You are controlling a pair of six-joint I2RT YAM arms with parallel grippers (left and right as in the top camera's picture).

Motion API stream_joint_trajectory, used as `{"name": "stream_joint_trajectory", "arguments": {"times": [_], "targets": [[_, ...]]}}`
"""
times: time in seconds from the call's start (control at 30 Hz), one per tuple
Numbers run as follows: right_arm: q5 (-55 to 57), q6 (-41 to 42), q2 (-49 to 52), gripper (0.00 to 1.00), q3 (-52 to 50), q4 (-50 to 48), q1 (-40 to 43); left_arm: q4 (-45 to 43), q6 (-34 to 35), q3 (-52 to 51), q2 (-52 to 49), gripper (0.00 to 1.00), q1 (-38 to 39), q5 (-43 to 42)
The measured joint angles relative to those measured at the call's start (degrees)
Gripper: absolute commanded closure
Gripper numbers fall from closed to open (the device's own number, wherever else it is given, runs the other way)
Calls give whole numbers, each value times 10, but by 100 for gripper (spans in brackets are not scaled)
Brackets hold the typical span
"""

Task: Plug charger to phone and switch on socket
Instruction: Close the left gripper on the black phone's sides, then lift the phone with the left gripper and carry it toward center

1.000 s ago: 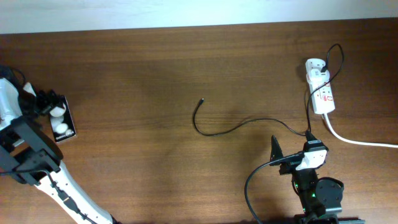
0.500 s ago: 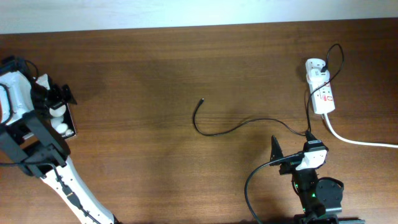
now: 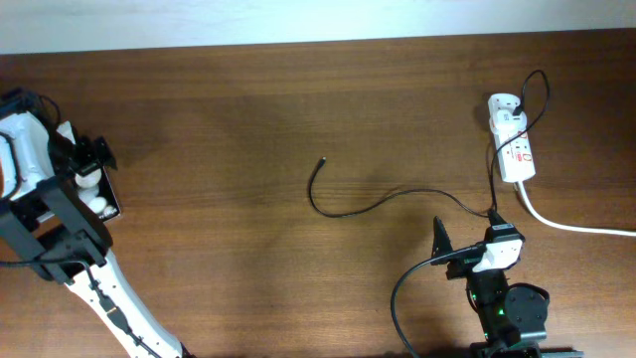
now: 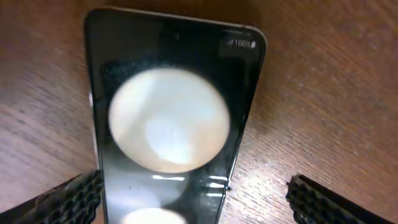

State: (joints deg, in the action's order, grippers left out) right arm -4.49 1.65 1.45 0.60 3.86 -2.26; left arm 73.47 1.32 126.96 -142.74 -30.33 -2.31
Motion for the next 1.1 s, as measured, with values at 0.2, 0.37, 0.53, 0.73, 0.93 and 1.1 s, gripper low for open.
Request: {"name": "stream_joint_trajectory", "arguments": {"times": [0.2,0.37,0.53,0.73,0.93,1.1], "targets": [[0,0,0,1,0,0,0,6,13,2,0,1,0,33],[0,0,0,1,0,0,0,-24,12,-39,0,3,0,50],[0,1,0,1,0,0,0,-39,10,-47,2,11,-1,36],[0,0,0,1,0,0,0,-60,9,-73,15,23,-2,26],[0,0,0,1,0,0,0,-59,8,-73,15,24,-1,26],[0,0,0,1,0,0,0,-70,9,-84,20,20,-1,26]]}}
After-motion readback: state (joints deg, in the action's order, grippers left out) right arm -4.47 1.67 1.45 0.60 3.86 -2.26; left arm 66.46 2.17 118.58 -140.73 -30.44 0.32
